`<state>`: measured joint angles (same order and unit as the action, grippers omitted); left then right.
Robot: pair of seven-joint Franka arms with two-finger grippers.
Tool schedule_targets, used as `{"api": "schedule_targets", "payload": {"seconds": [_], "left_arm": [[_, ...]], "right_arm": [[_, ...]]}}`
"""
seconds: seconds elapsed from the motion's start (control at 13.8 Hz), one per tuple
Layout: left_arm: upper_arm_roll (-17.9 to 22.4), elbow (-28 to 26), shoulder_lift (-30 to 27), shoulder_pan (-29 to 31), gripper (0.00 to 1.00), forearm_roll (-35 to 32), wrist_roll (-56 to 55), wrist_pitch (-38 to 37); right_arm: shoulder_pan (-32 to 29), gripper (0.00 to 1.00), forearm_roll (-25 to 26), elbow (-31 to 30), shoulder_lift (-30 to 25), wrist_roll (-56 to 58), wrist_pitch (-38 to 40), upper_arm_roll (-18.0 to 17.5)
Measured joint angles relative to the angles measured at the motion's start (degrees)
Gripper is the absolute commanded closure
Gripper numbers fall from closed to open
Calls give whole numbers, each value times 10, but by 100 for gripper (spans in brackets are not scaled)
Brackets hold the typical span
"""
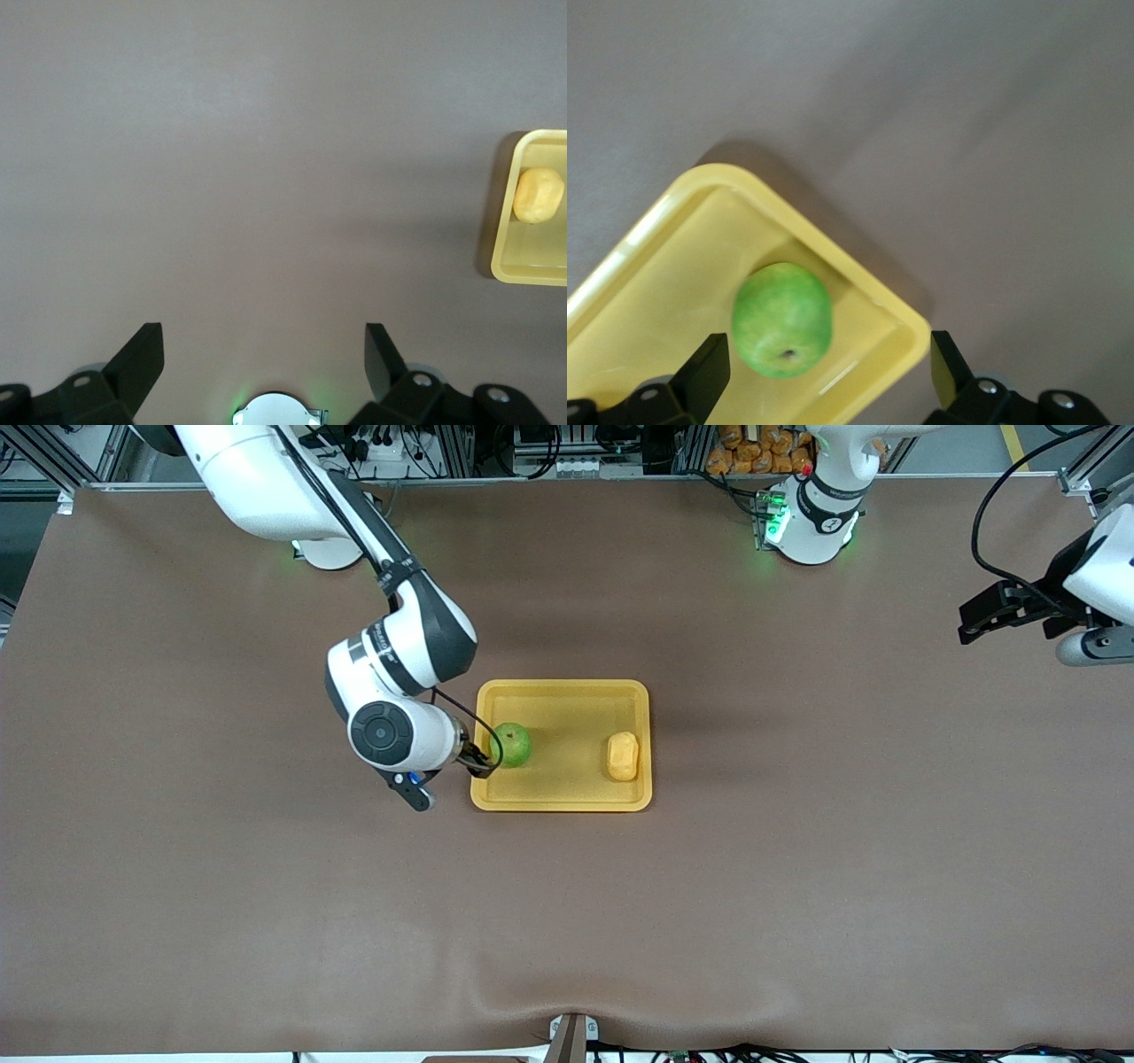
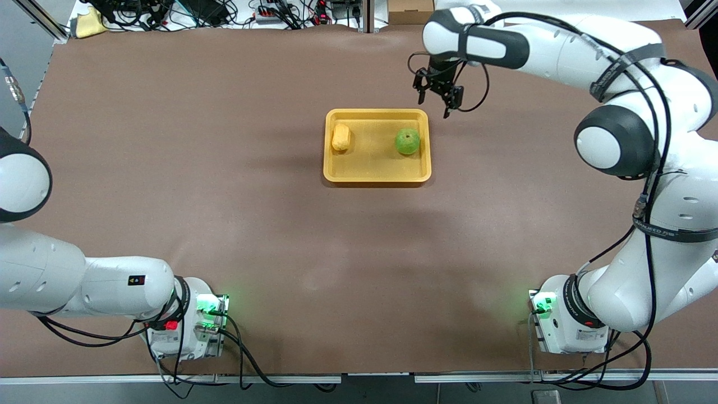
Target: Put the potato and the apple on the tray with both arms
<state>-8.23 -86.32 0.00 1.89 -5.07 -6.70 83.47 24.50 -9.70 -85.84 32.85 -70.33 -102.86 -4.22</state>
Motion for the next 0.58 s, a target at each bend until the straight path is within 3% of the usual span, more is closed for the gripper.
{"api": "schedule_targets", "payload": {"seconds": [0.58], "left_arm": [[-3, 0, 0, -2, 0, 14, 12, -1]], "right_arm": [[-26, 0, 45, 89, -27, 19, 106, 0]]}}
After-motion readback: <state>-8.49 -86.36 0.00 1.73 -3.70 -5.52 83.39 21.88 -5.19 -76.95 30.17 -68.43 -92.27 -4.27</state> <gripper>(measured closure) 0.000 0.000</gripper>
